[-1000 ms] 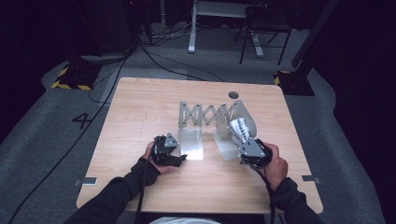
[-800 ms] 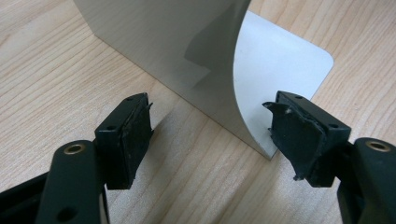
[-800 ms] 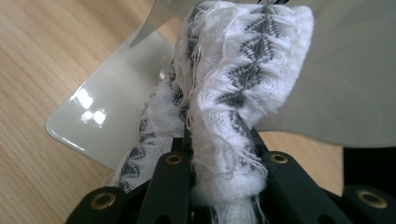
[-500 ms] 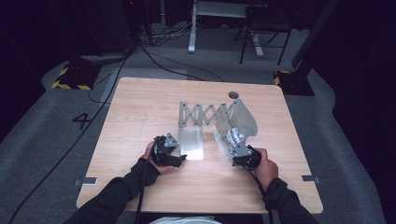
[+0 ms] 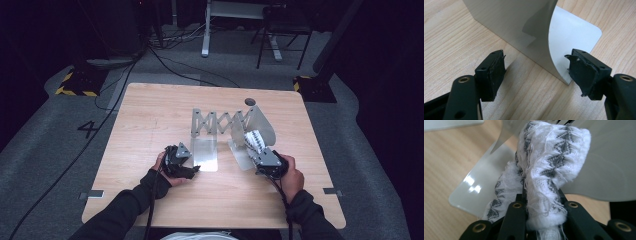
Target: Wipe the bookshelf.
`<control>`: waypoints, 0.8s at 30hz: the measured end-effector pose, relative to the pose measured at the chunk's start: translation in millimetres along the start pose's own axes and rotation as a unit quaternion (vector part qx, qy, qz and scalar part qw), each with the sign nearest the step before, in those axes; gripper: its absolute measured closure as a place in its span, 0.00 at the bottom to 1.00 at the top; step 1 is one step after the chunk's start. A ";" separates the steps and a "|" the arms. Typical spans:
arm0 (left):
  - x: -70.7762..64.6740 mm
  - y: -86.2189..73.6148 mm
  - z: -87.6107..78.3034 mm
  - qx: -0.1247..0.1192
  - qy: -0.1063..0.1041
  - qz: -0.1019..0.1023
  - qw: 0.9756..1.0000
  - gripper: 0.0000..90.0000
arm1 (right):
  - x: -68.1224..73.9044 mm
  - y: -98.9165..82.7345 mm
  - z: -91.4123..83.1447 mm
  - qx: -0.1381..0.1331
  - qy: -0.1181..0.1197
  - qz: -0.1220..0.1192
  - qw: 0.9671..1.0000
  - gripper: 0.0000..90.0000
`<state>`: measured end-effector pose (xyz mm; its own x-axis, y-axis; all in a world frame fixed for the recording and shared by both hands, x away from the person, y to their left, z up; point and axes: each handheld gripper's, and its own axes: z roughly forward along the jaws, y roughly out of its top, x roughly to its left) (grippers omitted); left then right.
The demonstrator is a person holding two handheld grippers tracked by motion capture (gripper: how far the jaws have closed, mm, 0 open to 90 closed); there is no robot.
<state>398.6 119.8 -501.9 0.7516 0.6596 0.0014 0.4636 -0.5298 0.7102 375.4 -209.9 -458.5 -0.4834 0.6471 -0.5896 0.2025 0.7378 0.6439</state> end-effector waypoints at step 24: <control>0.2 -0.5 -0.5 0.000 0.000 0.000 1.000 0.33 | -49.9 20.5 -79.3 -0.105 -0.073 0.073 0.989 0.88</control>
<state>398.4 120.4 -501.9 0.7513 0.6600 0.0013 0.4639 -0.5295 0.7102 336.1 -242.3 -377.3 -0.3316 0.7756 -0.5371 0.0714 0.5883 0.8055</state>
